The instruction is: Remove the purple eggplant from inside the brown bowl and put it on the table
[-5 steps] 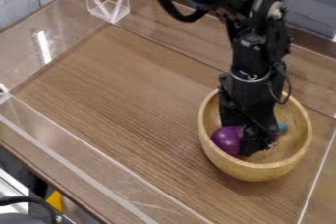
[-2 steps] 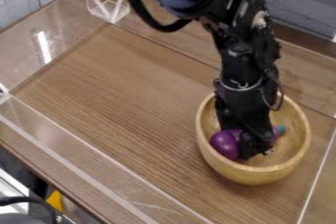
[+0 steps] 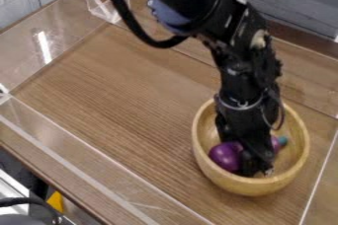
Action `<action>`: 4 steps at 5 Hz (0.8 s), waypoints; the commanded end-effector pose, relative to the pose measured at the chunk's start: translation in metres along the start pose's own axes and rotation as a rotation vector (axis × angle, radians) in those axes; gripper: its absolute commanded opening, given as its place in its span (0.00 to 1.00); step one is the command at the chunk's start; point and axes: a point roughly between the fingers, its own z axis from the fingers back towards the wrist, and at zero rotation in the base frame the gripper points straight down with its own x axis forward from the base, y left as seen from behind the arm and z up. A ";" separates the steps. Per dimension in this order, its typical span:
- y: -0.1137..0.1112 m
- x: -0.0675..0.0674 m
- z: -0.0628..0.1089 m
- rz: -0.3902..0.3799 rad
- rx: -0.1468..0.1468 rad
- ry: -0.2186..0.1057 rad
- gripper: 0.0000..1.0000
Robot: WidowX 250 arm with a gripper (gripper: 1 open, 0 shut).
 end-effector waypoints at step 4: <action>0.007 0.005 0.036 -0.064 -0.020 0.061 1.00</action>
